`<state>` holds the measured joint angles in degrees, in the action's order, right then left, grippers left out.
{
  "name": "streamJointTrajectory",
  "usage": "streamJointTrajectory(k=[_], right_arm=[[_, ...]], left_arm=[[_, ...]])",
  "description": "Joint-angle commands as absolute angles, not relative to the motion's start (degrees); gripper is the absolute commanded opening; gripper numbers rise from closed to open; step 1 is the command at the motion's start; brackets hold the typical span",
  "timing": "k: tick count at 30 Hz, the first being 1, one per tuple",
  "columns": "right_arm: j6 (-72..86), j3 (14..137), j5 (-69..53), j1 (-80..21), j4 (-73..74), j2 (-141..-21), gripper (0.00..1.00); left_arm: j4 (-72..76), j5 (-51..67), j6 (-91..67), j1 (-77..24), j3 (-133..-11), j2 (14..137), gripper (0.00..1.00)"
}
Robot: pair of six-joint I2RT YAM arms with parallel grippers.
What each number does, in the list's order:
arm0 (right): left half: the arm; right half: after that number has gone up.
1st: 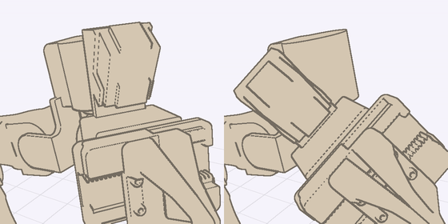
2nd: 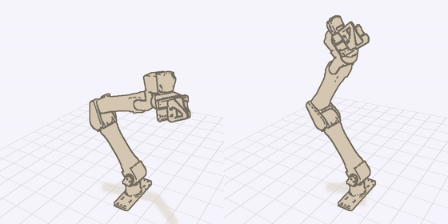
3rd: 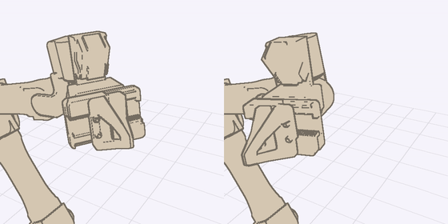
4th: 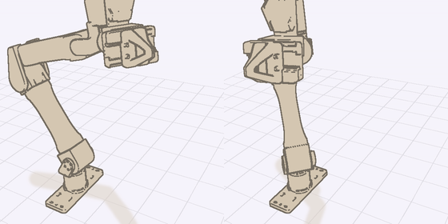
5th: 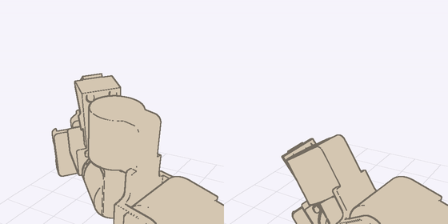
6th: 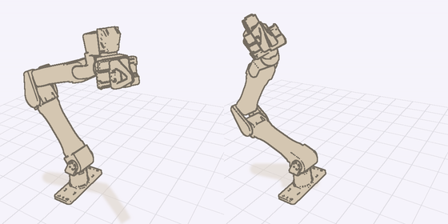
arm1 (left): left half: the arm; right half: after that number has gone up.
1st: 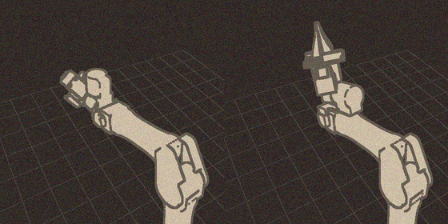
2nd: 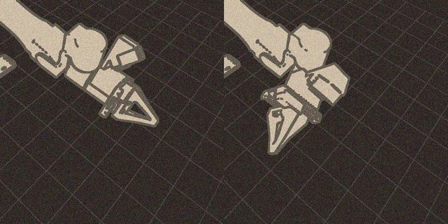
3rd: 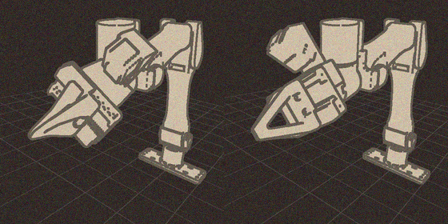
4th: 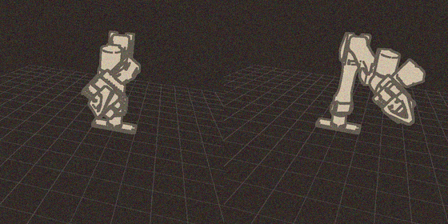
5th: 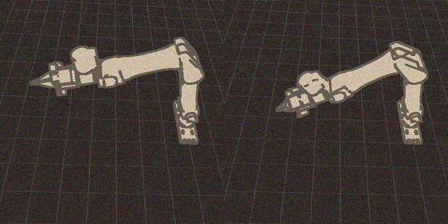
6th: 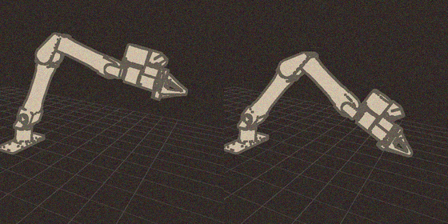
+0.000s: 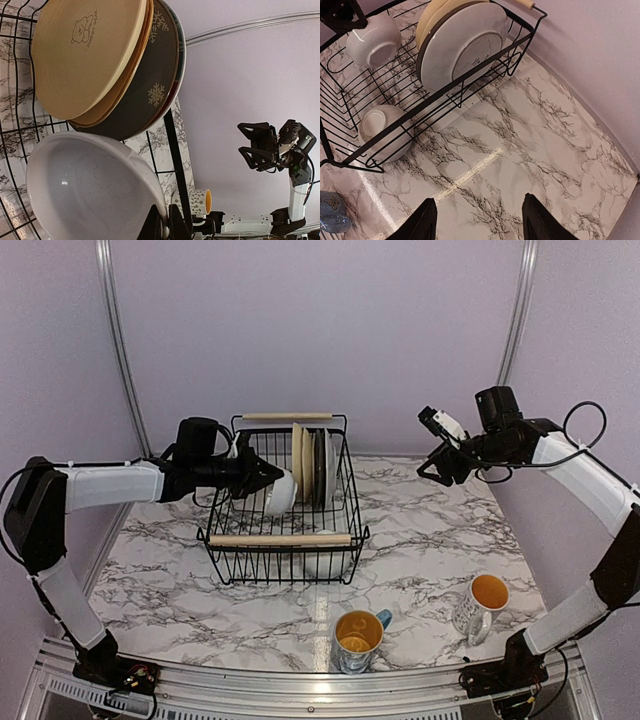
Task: Load the mixed dishes into the dish rack
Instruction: Move the bowl to the dish rack.
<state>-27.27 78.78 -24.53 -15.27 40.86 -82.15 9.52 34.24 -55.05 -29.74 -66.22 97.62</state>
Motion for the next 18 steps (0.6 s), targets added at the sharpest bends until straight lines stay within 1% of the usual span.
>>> streamJointTrajectory(k=[1, 10, 12, 15, 18], right_arm=[[-27.75, 79.15, -25.14, -15.99, 40.43, -81.35, 0.56], [-28.67, 81.77, -26.99, -17.87, 42.03, -82.83, 0.56], [-30.82, 82.84, -27.59, -20.08, 43.4, -83.26, 0.56], [-35.13, 85.54, -25.69, -26.23, 46.66, -85.08, 0.57], [-37.72, 92.67, -25.14, -29.96, 51.06, -90.1, 0.57]], left_arm=[[7.63, 34.69, -53.02, -29.53, -68.7, 99.29, 0.0], [7.36, 36.04, -55.01, -29.36, -68.43, 102.23, 0.0], [8.69, 36.69, -55.22, -29.36, -68.21, 102.37, 0.0], [8.14, 36.4, -53.82, -29.38, -68.8, 102.0, 0.0], [6.47, 35.79, -52.05, -29.27, -69.28, 100.76, 0.0]])
